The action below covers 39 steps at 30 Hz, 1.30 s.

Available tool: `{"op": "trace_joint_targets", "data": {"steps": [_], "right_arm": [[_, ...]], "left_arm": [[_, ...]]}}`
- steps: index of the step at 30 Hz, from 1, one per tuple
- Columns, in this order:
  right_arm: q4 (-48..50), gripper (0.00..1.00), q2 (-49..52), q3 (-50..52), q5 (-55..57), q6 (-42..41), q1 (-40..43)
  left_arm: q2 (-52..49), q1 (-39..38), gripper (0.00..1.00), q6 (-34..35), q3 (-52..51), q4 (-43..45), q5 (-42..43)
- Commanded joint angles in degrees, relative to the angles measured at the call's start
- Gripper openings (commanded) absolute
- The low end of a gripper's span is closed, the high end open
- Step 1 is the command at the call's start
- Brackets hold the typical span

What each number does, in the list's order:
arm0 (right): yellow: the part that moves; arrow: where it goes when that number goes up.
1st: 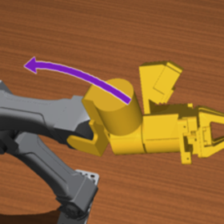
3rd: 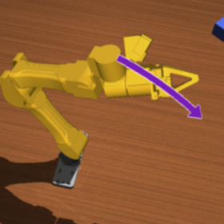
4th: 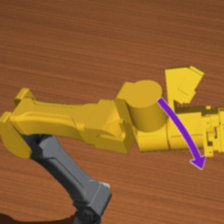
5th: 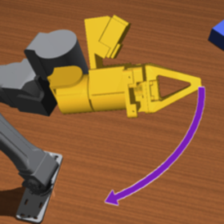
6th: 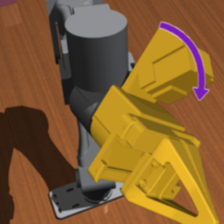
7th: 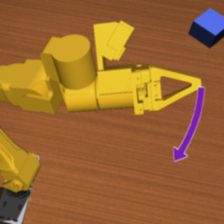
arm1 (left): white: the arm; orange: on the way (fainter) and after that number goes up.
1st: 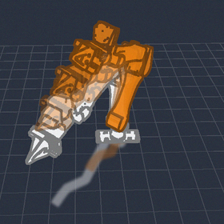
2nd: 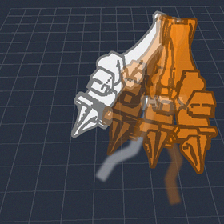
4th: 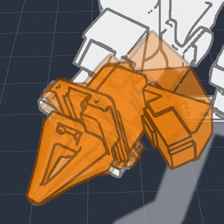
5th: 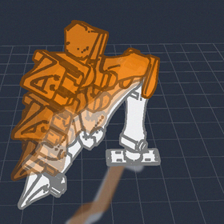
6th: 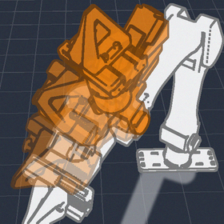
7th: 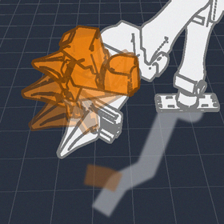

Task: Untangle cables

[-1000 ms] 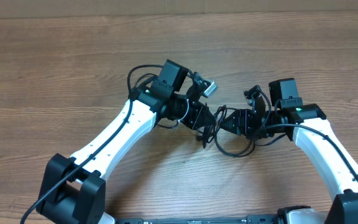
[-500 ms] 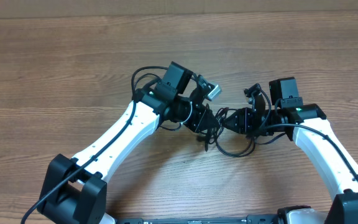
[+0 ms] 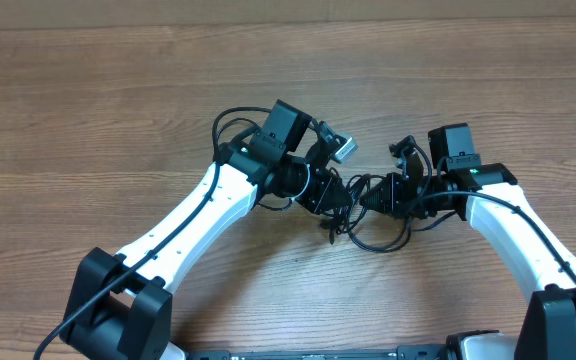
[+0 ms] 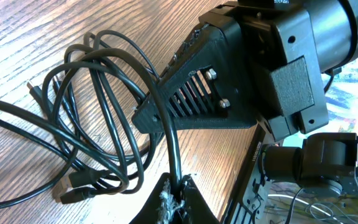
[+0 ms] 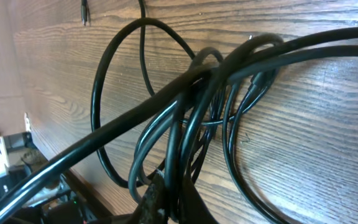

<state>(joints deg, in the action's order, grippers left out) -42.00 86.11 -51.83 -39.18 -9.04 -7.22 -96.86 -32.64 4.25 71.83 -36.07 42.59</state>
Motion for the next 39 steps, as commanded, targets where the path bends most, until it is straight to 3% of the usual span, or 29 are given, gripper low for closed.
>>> {"op": "trace_joint_targets", "data": {"steps": [1, 10, 39], "right_arm": [[0.13, 0.04, -0.09, 0.42, -0.57, 0.15, -0.22], [-3.69, 0.04, -0.09, 0.42, -0.61, 0.20, -0.22], [-10.49, 0.06, -0.09, 0.39, -2.49, 5.09, -0.22]], "left_arm": [[1.73, -0.39, 0.04, -0.81, 0.66, -0.22, -0.83], [1.64, -0.42, 0.04, -0.37, 0.63, -2.36, -5.99], [1.20, -1.16, 0.04, -0.39, -0.44, -2.86, -7.21]]}}
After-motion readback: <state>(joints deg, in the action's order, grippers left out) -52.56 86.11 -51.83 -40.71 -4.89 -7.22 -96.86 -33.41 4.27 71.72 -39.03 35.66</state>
